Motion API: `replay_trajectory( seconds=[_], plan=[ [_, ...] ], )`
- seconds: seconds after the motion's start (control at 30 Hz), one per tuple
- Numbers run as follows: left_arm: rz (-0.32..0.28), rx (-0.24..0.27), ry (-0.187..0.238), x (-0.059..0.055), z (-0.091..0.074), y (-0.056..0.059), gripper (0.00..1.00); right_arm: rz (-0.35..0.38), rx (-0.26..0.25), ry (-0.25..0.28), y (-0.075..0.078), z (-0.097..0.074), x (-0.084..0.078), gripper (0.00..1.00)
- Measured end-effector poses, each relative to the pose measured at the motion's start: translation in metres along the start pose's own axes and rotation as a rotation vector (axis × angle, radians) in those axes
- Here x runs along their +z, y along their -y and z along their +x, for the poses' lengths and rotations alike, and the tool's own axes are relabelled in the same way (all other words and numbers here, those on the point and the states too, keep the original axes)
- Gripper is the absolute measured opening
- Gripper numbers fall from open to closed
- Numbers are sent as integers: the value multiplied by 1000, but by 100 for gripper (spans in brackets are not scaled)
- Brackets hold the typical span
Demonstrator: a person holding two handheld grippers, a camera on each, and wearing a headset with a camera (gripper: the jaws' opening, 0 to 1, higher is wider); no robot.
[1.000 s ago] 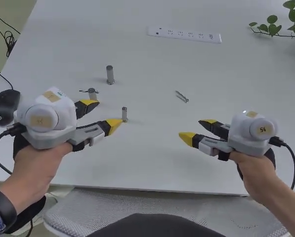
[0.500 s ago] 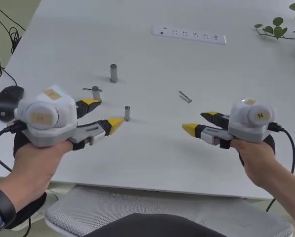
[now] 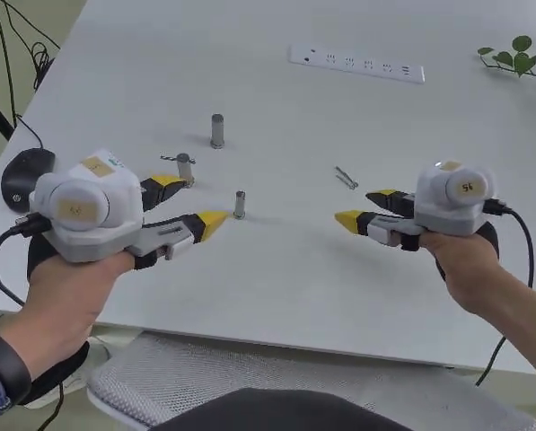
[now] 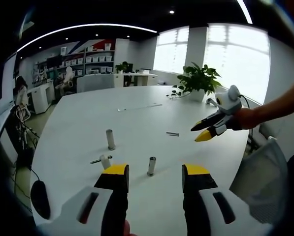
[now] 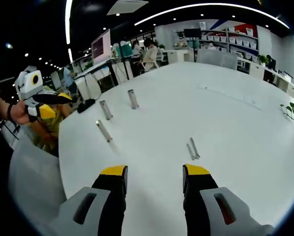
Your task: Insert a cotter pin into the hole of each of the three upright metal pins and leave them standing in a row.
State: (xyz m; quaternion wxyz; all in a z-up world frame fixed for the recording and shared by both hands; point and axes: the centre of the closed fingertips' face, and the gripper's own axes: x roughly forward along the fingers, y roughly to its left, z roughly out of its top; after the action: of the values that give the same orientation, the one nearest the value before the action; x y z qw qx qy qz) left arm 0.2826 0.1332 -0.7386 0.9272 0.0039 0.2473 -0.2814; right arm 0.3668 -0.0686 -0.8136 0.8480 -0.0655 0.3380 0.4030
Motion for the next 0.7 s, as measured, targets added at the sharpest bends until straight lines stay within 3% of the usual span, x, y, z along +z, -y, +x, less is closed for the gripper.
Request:
replay_trajectory(
  seconds=[0.7],
  plan=[
    [-23,11,-6,0,-4,-6,42,-30,38,-57,9,30,13,47]
  ],
)
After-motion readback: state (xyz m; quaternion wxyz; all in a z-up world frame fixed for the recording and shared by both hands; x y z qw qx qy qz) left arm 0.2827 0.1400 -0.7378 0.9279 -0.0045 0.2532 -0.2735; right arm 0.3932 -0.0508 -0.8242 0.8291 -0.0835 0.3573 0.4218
